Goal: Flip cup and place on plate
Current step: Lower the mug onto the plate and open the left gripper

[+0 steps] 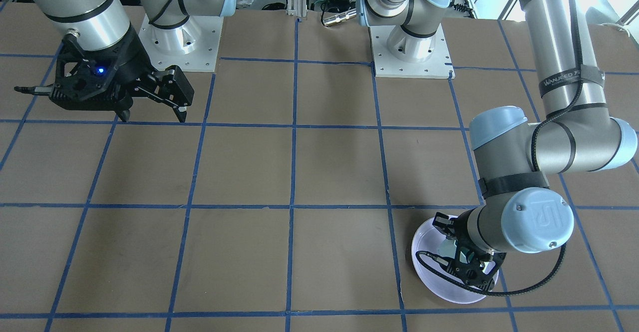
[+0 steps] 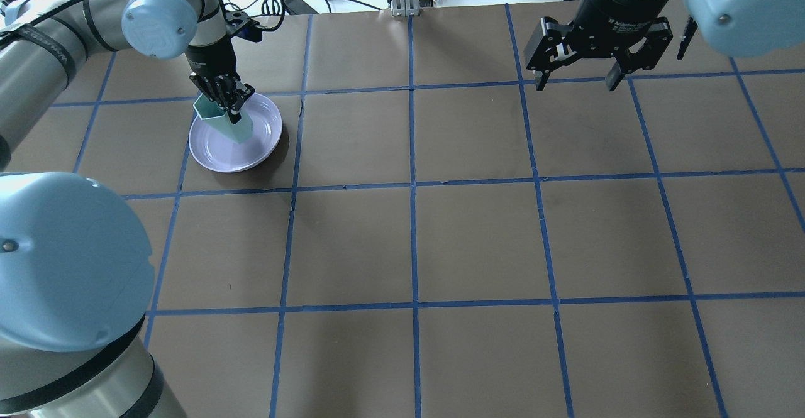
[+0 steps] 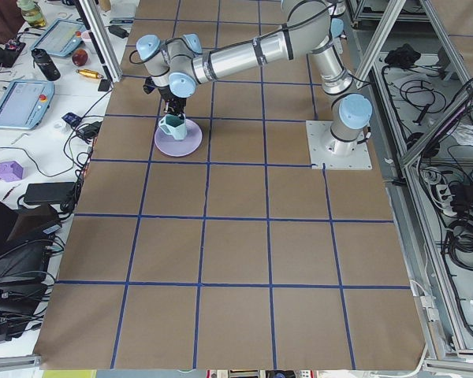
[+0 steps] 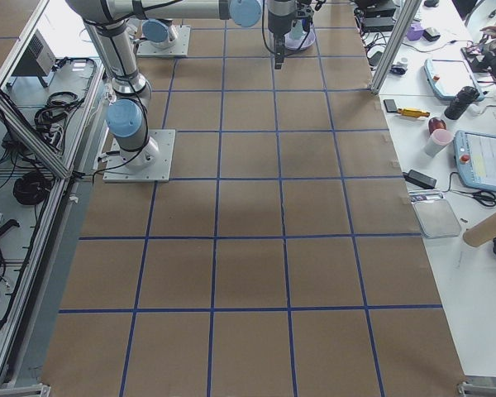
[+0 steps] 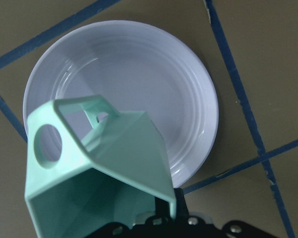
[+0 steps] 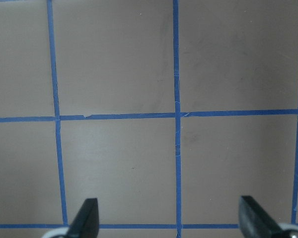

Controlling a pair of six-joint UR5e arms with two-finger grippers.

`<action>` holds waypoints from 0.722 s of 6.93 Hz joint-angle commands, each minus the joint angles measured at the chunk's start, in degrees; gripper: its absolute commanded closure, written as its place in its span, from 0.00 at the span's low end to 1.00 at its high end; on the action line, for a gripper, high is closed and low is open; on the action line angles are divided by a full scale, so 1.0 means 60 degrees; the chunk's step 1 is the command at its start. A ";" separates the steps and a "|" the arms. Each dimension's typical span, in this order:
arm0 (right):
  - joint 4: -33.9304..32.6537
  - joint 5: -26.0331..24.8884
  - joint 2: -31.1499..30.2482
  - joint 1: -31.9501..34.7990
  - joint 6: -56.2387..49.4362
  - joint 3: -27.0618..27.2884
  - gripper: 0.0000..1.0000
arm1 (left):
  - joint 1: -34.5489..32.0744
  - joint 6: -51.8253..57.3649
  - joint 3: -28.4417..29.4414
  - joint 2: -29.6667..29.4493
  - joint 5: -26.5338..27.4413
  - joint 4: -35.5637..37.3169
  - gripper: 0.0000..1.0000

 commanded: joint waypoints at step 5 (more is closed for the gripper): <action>0.0000 -0.0015 0.0000 0.0000 0.0003 0.0000 0.00 | 0.0066 -0.0063 -0.0023 -0.0258 0.0170 0.0047 0.33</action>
